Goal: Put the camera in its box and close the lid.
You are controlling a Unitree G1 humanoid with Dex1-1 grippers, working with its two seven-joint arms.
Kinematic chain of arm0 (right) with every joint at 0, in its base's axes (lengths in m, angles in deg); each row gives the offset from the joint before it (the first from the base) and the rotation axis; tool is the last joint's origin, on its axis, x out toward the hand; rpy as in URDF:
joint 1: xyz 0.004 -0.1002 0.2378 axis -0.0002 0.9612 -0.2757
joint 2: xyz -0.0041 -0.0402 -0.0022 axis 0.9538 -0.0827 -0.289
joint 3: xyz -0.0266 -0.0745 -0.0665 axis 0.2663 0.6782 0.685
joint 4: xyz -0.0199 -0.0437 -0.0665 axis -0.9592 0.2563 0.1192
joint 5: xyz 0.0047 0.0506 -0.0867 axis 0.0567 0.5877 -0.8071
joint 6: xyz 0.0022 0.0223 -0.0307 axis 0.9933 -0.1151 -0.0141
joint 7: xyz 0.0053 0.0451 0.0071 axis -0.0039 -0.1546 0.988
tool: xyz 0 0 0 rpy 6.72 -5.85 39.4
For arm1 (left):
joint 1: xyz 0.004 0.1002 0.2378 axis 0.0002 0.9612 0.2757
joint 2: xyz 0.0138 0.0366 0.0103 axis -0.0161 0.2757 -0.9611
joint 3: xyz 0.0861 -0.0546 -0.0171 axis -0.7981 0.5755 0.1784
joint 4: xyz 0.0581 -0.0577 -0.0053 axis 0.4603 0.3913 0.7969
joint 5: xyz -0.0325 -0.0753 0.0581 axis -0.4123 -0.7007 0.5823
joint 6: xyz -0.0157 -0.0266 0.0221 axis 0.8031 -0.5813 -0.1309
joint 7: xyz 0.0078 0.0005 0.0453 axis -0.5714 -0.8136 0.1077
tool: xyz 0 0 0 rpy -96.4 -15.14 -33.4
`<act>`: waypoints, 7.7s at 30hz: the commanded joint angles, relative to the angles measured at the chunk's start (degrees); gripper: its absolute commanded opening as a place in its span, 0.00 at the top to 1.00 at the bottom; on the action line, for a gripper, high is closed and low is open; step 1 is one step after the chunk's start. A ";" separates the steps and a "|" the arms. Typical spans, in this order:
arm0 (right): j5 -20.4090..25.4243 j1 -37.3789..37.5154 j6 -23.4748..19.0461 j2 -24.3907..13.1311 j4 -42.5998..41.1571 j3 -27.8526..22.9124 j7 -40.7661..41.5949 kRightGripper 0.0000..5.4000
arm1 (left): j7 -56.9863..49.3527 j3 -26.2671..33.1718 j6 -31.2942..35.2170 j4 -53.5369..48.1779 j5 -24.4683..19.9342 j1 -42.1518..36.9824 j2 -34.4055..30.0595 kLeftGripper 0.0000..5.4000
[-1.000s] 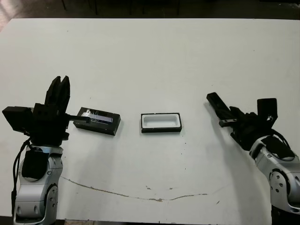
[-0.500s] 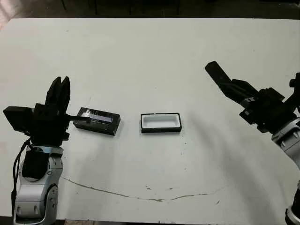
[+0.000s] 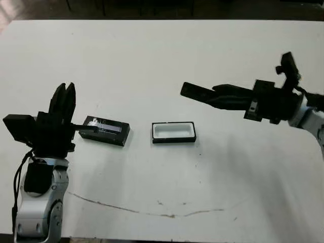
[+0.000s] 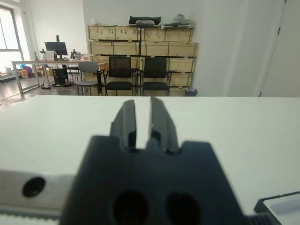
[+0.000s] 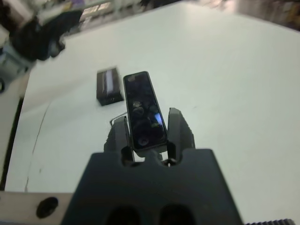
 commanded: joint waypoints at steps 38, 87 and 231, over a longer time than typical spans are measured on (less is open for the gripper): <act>-15.65 -0.12 15.60 4.72 8.25 10.60 8.32 0.99 | -0.83 -0.70 2.63 -0.58 1.84 0.90 0.60 1.00; -19.27 -1.70 9.79 9.96 6.42 17.05 7.07 0.99 | -0.75 -0.86 1.68 -0.91 1.57 2.50 2.08 1.00; -1.48 29.76 12.65 12.77 -27.53 -11.98 -31.51 0.99 | 28.82 8.62 19.36 2.32 13.89 -6.05 -26.82 1.00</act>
